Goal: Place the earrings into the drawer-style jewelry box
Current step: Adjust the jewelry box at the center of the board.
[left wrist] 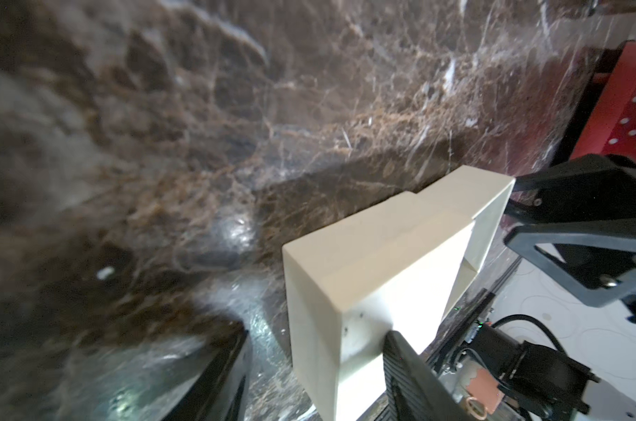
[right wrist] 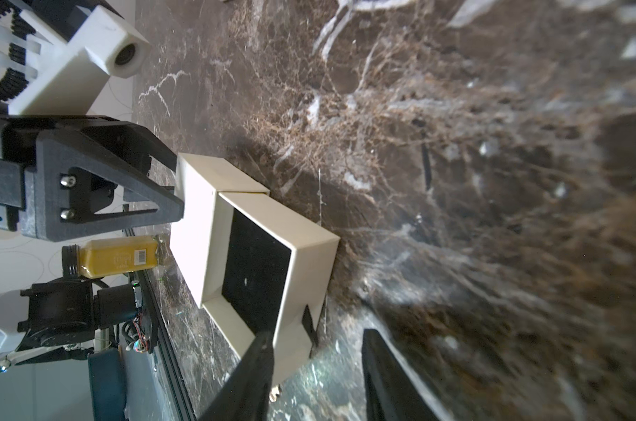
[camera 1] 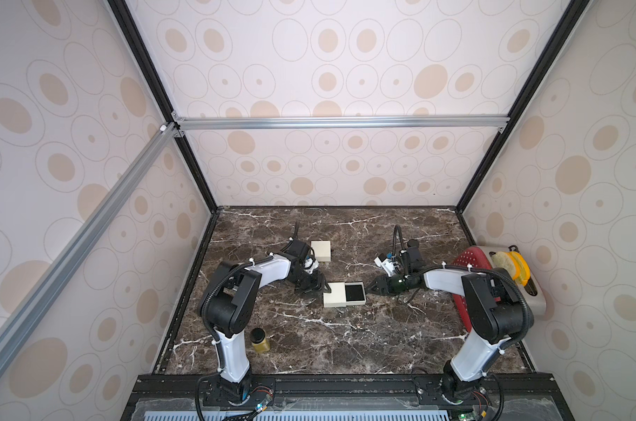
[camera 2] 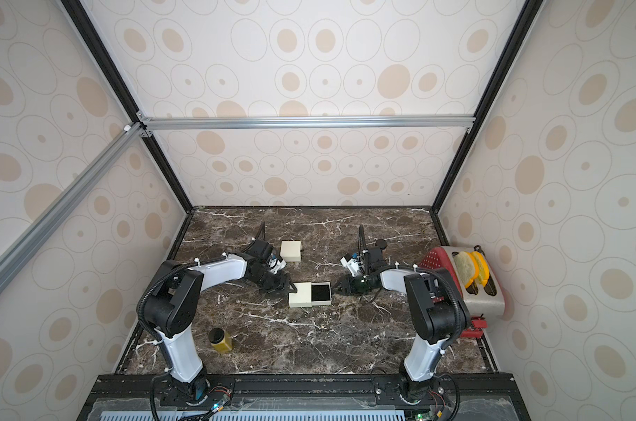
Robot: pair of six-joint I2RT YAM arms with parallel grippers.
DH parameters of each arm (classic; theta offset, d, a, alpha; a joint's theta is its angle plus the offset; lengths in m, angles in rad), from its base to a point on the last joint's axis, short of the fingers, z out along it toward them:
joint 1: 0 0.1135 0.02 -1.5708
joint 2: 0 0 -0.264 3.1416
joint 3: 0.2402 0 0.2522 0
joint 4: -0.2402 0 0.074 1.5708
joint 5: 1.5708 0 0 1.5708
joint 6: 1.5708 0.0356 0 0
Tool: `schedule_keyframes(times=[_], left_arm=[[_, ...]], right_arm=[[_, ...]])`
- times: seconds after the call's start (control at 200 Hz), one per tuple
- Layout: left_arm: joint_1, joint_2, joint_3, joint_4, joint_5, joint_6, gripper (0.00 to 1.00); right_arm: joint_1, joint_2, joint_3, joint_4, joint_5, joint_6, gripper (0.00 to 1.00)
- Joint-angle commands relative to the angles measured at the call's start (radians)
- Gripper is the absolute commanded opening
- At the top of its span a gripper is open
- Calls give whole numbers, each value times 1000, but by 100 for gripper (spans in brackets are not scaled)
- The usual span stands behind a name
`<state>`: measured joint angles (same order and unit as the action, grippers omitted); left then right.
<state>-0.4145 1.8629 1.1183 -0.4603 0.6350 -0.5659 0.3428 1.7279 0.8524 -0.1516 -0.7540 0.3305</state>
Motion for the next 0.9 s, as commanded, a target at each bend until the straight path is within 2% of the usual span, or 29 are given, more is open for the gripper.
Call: schedule_keyframes(times=[0.0, 0.135, 0.16, 0.225, 0.34, 0.436, 0.531, 0.676, 0.771, 0.891], left_arm=[[2, 12, 37, -77, -111, 16, 67], [-14, -59, 45, -83, -117, 15, 73], [-21, -72, 43, -84, -118, 15, 74], [-36, -106, 36, -87, -126, 13, 75], [-98, -179, 16, -110, -166, 18, 77], [-185, -247, 1, -137, -200, 38, 79], [-288, -284, -19, -137, -216, 65, 83], [-381, -231, -40, -73, -189, 64, 82], [-388, -183, -50, 5, -156, 47, 80], [-388, -102, -1, 20, -147, 59, 78]], right_arm=[[-3, -81, 6, -74, 56, -45, 55], [-4, -217, -34, -100, 161, -42, 89], [-2, -237, -39, -101, 165, -40, 100], [6, -286, -54, -102, 168, -29, 99], [65, -357, -62, -176, 252, -27, 99], [128, -410, -87, -235, 360, -9, 99], [150, -447, -135, -236, 369, 24, 99], [160, -507, -192, -248, 379, 49, 99], [160, -549, -223, -254, 419, 61, 99], [156, -556, -236, -248, 415, 67, 99]])
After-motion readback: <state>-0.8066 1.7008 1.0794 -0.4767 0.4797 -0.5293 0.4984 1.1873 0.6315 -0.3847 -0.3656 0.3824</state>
